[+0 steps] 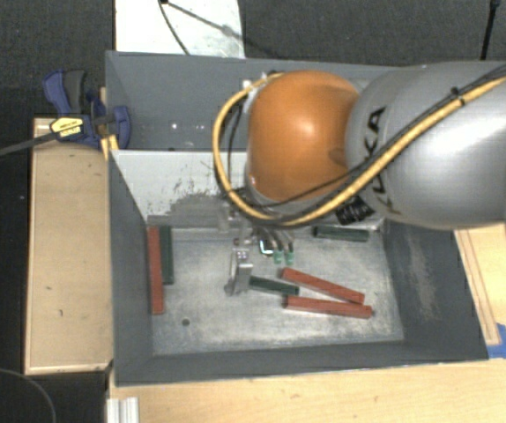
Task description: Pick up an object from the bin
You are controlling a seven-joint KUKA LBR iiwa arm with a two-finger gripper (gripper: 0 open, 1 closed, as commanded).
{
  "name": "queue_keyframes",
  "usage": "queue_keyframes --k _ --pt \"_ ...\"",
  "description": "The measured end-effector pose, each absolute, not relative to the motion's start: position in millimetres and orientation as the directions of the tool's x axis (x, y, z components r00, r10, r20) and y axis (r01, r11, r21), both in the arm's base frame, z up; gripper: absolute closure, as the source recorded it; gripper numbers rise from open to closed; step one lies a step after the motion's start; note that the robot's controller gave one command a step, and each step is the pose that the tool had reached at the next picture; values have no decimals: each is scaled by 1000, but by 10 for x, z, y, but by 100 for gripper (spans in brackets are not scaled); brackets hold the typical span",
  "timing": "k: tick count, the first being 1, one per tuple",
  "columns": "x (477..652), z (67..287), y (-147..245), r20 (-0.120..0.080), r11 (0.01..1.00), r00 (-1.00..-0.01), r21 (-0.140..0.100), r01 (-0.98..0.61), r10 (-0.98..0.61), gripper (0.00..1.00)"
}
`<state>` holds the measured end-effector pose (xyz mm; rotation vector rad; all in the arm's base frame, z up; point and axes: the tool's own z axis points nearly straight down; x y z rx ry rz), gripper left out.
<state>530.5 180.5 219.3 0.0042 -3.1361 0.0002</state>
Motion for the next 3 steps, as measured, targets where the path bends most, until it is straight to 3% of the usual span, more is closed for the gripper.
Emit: queue_keyframes --k 1,2,3 --pt "5472 1532 857 3 1000 -1000 -4 20 20 0" --pt "5509 662 861 5 1000 -1000 0 3 3 0" --pt "5527 710 866 -2 1000 -1000 2 11 11 100"
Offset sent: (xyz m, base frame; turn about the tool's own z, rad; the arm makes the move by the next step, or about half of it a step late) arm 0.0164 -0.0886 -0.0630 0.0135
